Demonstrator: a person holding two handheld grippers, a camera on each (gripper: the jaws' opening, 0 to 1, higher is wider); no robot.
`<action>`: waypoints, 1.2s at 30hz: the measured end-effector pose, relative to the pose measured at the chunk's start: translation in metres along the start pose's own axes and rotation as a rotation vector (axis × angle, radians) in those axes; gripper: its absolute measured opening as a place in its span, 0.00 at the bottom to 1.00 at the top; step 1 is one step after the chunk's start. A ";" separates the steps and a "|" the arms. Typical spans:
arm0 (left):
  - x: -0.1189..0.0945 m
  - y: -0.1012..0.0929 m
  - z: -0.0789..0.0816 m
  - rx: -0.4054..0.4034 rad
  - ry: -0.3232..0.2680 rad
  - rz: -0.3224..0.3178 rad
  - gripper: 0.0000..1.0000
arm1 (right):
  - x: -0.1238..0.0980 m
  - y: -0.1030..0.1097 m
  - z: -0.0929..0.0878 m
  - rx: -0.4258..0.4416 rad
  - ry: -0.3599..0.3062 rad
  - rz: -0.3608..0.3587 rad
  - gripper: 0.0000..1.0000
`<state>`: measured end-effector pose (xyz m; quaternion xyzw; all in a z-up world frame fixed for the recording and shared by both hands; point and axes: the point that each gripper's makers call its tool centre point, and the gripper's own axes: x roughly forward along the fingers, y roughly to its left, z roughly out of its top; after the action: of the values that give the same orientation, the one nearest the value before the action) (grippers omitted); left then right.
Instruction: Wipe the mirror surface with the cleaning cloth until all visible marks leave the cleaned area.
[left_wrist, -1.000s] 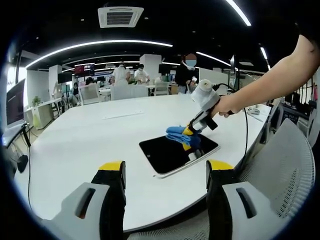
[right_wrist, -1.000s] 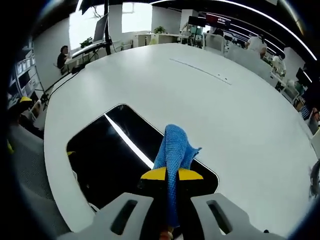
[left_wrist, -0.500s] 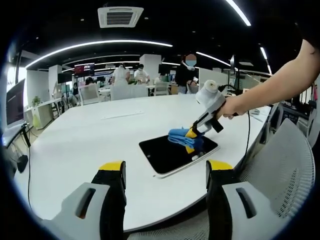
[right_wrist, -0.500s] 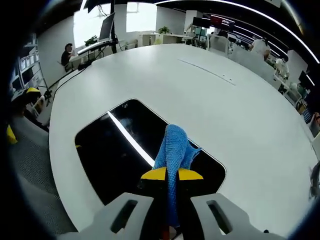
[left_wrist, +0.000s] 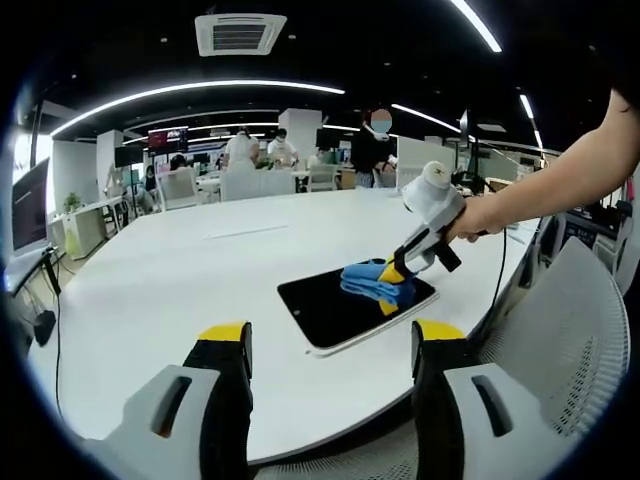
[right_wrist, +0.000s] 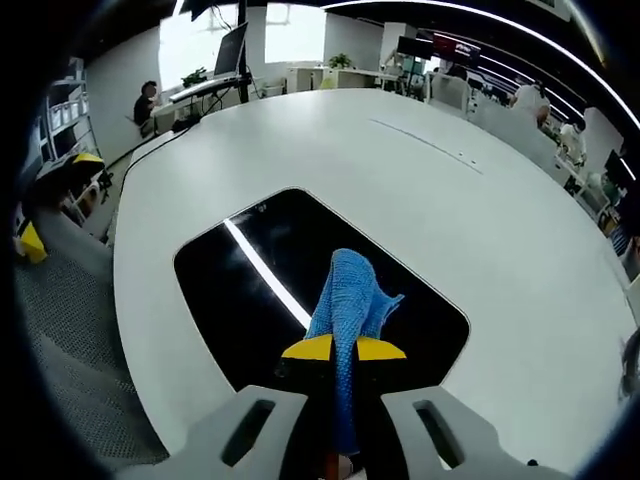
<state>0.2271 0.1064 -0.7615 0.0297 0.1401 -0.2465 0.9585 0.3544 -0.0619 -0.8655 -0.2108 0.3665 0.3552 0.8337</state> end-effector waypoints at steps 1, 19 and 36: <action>0.000 0.000 0.000 0.000 0.000 0.000 0.62 | -0.001 0.002 -0.001 -0.001 -0.002 0.002 0.00; 0.000 0.001 0.000 -0.001 0.000 0.001 0.62 | -0.012 0.025 -0.011 -0.011 -0.005 0.043 0.00; -0.001 0.001 -0.002 -0.002 0.007 0.002 0.62 | -0.019 0.040 -0.020 -0.009 -0.020 0.056 0.00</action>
<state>0.2260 0.1081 -0.7630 0.0297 0.1435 -0.2452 0.9583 0.3064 -0.0560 -0.8675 -0.2004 0.3625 0.3821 0.8261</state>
